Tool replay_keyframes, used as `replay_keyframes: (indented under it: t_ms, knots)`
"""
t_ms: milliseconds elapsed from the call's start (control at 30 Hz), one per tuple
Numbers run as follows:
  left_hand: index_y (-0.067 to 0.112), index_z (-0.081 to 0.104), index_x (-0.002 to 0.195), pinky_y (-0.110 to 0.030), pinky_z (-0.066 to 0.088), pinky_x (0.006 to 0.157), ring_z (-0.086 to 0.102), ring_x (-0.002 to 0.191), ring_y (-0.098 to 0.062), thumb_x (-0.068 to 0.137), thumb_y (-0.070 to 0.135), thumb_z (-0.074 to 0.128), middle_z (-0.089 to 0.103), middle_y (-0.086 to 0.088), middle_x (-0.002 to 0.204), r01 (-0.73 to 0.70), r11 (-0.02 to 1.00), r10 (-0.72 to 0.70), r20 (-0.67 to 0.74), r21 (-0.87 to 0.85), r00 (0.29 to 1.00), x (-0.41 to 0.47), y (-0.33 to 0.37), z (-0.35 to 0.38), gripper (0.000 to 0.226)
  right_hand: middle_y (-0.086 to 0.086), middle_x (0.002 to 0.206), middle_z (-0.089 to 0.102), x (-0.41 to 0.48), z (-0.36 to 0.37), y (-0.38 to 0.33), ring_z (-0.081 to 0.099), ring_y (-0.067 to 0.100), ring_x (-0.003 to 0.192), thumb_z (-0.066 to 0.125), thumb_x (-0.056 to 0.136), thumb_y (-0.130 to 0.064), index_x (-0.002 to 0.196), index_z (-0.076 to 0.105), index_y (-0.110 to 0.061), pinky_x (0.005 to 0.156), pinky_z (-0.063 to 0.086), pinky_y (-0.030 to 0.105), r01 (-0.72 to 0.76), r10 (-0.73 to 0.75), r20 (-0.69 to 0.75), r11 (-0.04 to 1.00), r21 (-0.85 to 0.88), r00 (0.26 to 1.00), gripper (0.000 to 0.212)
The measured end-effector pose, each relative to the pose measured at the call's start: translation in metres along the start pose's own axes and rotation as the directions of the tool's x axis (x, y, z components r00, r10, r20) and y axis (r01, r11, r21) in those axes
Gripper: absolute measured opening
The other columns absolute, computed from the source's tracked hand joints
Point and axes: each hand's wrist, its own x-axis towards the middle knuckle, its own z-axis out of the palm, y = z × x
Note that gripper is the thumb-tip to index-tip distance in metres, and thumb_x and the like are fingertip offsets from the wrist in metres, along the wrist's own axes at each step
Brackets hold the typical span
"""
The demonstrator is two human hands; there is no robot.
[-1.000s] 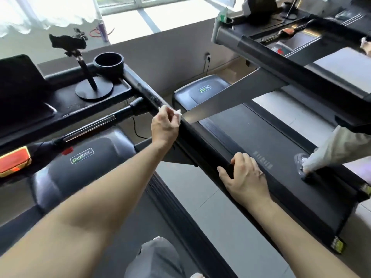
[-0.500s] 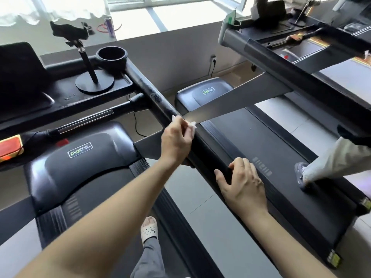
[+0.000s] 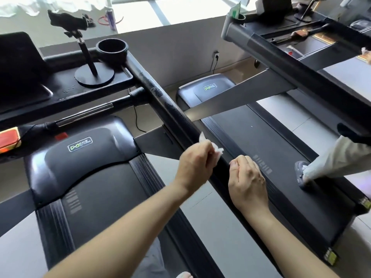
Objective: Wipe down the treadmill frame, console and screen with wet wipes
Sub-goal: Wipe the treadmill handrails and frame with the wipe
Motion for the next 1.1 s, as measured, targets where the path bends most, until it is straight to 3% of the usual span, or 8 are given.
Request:
replay_keyframes:
  t_ms: [233, 433, 600, 633, 700, 800, 967, 1100]
  knots:
    - [0.011, 0.058, 0.089, -0.031, 0.038, 0.07, 0.066, 0.081, -0.03, 0.099, 0.029, 0.064, 0.071, -0.006, 0.086, 0.271, 0.954, -0.243, -0.197, 0.126, 0.95, 0.076, -0.062, -0.026, 0.022, -0.004, 0.081, 0.048, 0.0, 0.002, -0.001, 0.044, 0.019, 0.079, 0.039, 0.105, -0.025, 0.08, 0.044, -0.019, 0.072, 0.031, 0.034, -0.014, 0.014, -0.006, 1.0, -0.007, 1.0, 0.026]
    - [0.014, 0.053, 0.076, -0.038, 0.043, 0.062, 0.054, 0.063, -0.025, 0.096, 0.028, 0.068, 0.059, -0.002, 0.069, 0.099, 0.984, -0.081, -0.121, 0.15, 0.989, 0.024, 0.0, 0.011, 0.028, -0.005, 0.081, 0.046, 0.001, 0.002, -0.001, 0.044, 0.02, 0.079, 0.033, 0.103, -0.033, 0.08, 0.04, -0.02, 0.071, 0.031, 0.036, 0.003, -0.003, -0.016, 1.0, -0.016, 1.0, 0.027]
    - [0.012, 0.056, 0.08, -0.038, 0.045, 0.063, 0.056, 0.064, -0.018, 0.103, 0.026, 0.06, 0.063, 0.005, 0.076, -0.076, 0.995, 0.078, -0.035, 0.064, 0.996, -0.01, 0.007, 0.007, 0.028, -0.004, 0.083, 0.049, 0.001, 0.003, 0.0, 0.045, 0.021, 0.081, 0.029, 0.101, -0.037, 0.081, 0.041, -0.02, 0.072, 0.033, 0.038, 0.009, -0.009, -0.008, 1.0, -0.003, 1.0, 0.029]
    - [0.011, 0.057, 0.081, -0.039, 0.048, 0.066, 0.06, 0.065, -0.021, 0.104, 0.029, 0.058, 0.066, 0.005, 0.078, -0.062, 0.997, 0.064, -0.046, 0.054, 0.997, -0.003, -0.005, 0.001, 0.03, -0.004, 0.083, 0.05, 0.001, 0.003, 0.0, 0.045, 0.021, 0.081, 0.031, 0.102, -0.036, 0.081, 0.042, -0.021, 0.072, 0.034, 0.038, 0.008, -0.008, -0.011, 1.0, -0.005, 1.0, 0.028]
    - [0.011, 0.059, 0.084, -0.038, 0.051, 0.071, 0.065, 0.069, -0.024, 0.101, 0.035, 0.06, 0.071, 0.003, 0.081, 0.113, 0.992, -0.104, -0.142, 0.058, 0.984, 0.025, -0.032, -0.01, 0.029, -0.004, 0.082, 0.05, 0.001, 0.003, 0.0, 0.045, 0.021, 0.08, 0.035, 0.104, -0.031, 0.08, 0.042, -0.021, 0.071, 0.031, 0.036, -0.003, 0.003, -0.011, 1.0, -0.002, 1.0, 0.027]
    - [0.017, 0.06, 0.089, -0.037, 0.051, 0.077, 0.069, 0.081, -0.02, 0.098, 0.037, 0.064, 0.074, 0.006, 0.088, 0.381, 0.925, -0.368, -0.231, 0.01, 0.9, 0.059, -0.057, -0.028, 0.023, -0.005, 0.081, 0.048, 0.001, 0.002, -0.001, 0.044, 0.02, 0.079, 0.043, 0.105, -0.024, 0.08, 0.042, -0.021, 0.071, 0.03, 0.034, -0.01, 0.01, -0.006, 1.0, 0.0, 1.0, 0.026]
    - [0.019, 0.061, 0.089, -0.025, 0.046, 0.071, 0.063, 0.074, -0.009, 0.098, 0.036, 0.067, 0.067, 0.014, 0.078, 0.355, 0.929, -0.368, -0.177, -0.1, 0.913, 0.021, -0.016, -0.009, 0.02, -0.003, 0.082, 0.05, 0.0, 0.001, -0.001, 0.045, 0.021, 0.08, 0.043, 0.105, -0.024, 0.08, 0.042, -0.02, 0.072, 0.031, 0.035, -0.009, 0.009, -0.004, 1.0, -0.007, 1.0, 0.025]
    - [0.023, 0.059, 0.088, -0.03, 0.05, 0.066, 0.061, 0.067, -0.009, 0.1, 0.035, 0.064, 0.063, 0.012, 0.071, 0.293, 0.94, -0.308, -0.063, -0.174, 0.949, -0.025, 0.023, 0.011, 0.018, -0.002, 0.085, 0.052, -0.001, 0.001, -0.001, 0.046, 0.021, 0.082, 0.046, 0.102, -0.022, 0.082, 0.044, -0.019, 0.072, 0.034, 0.036, -0.008, 0.008, 0.007, 0.999, -0.031, 1.0, 0.02]
